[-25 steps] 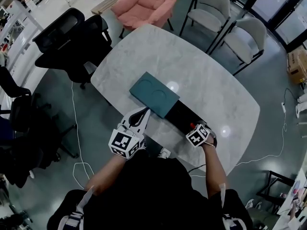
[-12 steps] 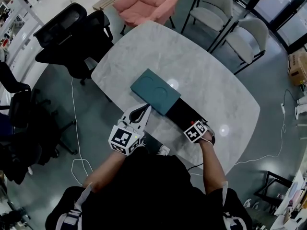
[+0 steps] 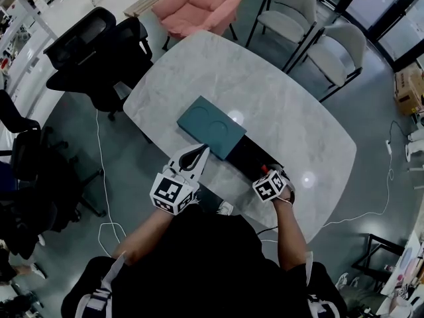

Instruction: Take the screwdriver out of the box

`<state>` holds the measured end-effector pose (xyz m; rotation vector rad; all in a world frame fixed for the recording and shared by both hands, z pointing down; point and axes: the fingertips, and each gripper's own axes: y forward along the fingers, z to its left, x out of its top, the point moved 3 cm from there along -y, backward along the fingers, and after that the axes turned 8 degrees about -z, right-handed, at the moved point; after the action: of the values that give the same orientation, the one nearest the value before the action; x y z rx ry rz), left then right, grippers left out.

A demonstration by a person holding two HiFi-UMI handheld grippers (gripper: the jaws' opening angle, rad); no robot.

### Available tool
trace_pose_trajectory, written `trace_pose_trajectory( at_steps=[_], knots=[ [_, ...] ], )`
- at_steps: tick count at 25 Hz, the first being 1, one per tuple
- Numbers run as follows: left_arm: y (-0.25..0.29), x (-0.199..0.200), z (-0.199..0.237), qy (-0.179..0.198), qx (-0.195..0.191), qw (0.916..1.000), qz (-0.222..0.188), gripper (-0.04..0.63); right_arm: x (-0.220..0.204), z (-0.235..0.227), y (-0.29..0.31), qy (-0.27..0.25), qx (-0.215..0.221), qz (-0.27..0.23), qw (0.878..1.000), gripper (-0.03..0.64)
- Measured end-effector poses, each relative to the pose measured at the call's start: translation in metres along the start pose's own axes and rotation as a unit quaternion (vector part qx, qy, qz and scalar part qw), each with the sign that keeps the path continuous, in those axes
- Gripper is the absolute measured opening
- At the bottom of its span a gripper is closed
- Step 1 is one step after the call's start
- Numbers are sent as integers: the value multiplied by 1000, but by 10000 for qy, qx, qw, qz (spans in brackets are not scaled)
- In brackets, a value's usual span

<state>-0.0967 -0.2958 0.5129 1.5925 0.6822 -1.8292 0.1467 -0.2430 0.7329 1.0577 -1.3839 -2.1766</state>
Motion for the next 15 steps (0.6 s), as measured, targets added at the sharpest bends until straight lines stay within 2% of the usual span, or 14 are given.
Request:
trace_pose_trajectory(
  at_steps=[5, 8, 10, 12, 15],
  knots=[
    [4, -3, -6, -4, -90, 10000, 18, 6, 19, -4, -31, 421, -314, -744, 9958, 112],
    [6, -2, -12, -5, -154, 9999, 14, 6, 34, -10, -56, 951, -413, -1421, 9844, 112],
    [8, -1, -15, -3, -192, 9998, 8, 5, 47, -14, -73, 1497, -318, -2098, 9657, 112],
    [9, -1, -17, -5, -231, 9997, 5, 6, 61, -19, -93, 1991, -246, -2770, 9397, 112],
    [12, -1, -21, 10, -292, 9996, -2, 5, 78, -26, -121, 2234, -305, -3511, 9088, 112]
  ],
)
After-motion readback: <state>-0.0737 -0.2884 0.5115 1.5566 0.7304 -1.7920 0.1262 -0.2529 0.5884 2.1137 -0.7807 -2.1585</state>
